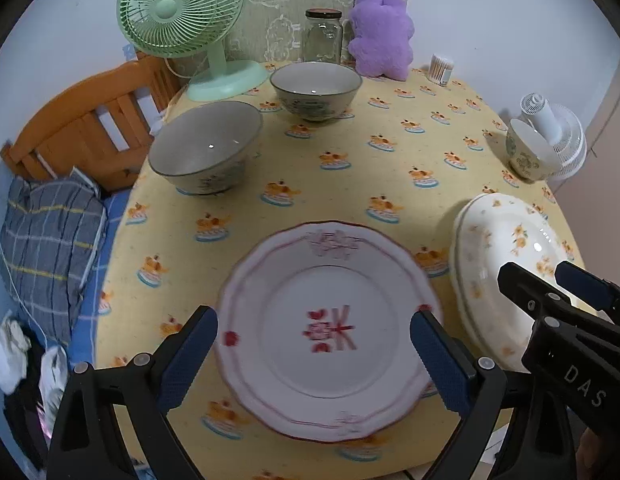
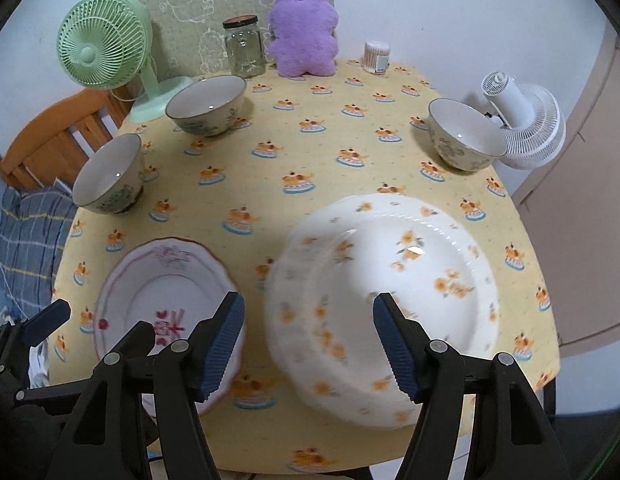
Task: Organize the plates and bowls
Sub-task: 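Move both grippers to the white red-print plate and grip its rim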
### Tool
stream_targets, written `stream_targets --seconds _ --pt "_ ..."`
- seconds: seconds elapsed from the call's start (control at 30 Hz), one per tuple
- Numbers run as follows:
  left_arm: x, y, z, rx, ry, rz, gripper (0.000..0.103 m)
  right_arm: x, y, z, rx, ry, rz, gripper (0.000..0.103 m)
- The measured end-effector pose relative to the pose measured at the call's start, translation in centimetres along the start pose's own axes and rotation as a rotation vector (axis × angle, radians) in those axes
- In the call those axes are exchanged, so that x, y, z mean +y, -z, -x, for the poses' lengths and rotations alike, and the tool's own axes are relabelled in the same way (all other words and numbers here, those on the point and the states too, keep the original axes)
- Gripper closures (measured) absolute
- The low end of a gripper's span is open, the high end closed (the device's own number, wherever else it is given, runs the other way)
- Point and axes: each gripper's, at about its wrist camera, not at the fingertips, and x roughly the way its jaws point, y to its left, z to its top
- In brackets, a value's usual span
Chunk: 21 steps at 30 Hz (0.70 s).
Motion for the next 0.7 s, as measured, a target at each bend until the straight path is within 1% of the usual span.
stream_targets --seconds 0.13,0.2,0.3,0.47,0.57,0.7 --pt "1.8 0.6 -0.7 0.018 -0.009 -0.016 0.006 2.4 0.9 -0.7 0.015 -0.006 -0.016 0.033" --pt "2.5 0.8 -0.8 0.015 -0.007 -0.019 0.006 3.4 1.2 -0.9 0.017 -0.007 -0.016 0.033" --pt "3.2 1.2 -1.4 0.020 -0.002 -0.027 0.007 4.6 1.5 -1.6 0.021 0.009 -0.014 0.033" --pt "3.7 1.6 -2.8 0.023 -0.011 -0.040 0.008 5.2 2.1 -3.1 0.050 0.008 -0.031 0.033" --pt "4.0 1.9 -3.8 0.047 -0.011 -0.044 0.012 5.6 2.5 -4.2 0.078 0.002 -0.039 0.034" --pt "4.3 2.1 -5.3 0.088 -0.006 -0.042 0.015 6.1 2.6 -5.9 0.117 0.003 -0.031 0.036"
